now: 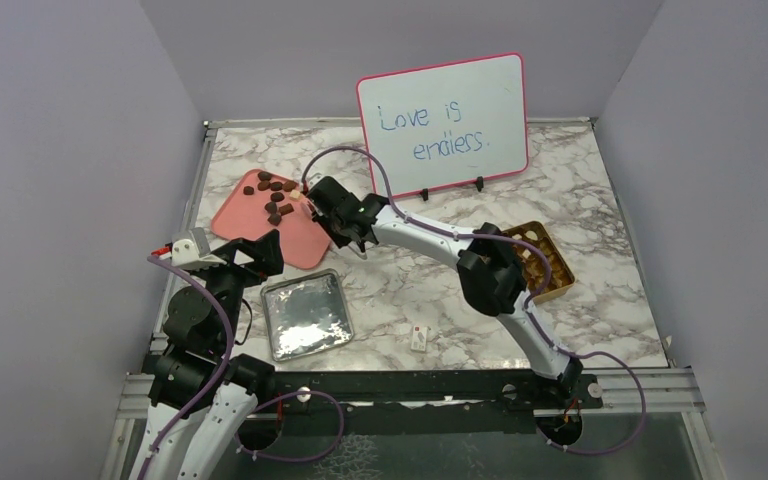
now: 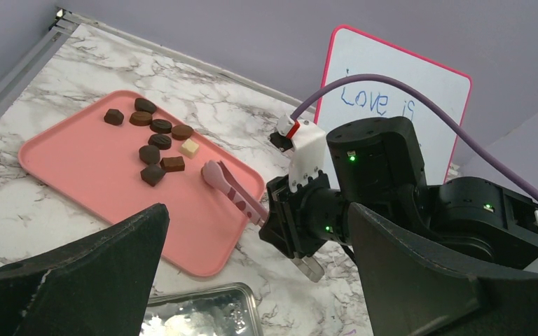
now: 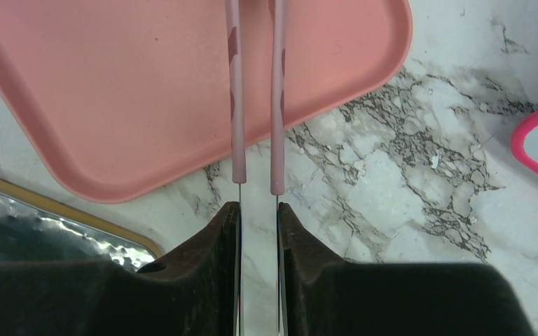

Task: Pack the chocolate
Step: Pick up the fake chocolate from the plate.

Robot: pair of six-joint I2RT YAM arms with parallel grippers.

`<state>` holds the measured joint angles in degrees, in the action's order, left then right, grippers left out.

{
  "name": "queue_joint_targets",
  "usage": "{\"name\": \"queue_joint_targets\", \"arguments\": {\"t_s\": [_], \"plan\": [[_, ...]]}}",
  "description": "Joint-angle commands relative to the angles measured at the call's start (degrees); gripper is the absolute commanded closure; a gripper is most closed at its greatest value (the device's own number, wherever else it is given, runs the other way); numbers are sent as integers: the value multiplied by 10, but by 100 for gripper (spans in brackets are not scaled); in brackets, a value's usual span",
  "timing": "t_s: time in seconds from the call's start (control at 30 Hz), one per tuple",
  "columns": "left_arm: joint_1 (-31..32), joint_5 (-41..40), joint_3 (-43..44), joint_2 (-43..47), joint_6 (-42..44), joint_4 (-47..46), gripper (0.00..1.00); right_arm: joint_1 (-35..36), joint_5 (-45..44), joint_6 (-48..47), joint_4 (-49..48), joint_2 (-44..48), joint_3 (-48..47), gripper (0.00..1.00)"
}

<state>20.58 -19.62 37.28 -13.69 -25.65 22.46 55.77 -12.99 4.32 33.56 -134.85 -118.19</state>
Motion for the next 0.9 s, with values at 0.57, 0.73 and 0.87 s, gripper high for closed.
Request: {"name": "queue_joint_targets", "arguments": {"t_s": [0.57,0.73,0.87], "plan": [[-4,-4,4,1,2,-5,1,5,42,52,-10,162,135,75],[-4,-3,3,1,1,-6,1,5,45,94,-15,231,203,75],[-4,2,3,-3,1,-6,1,5,30,136,-3,288,252,75]]}}
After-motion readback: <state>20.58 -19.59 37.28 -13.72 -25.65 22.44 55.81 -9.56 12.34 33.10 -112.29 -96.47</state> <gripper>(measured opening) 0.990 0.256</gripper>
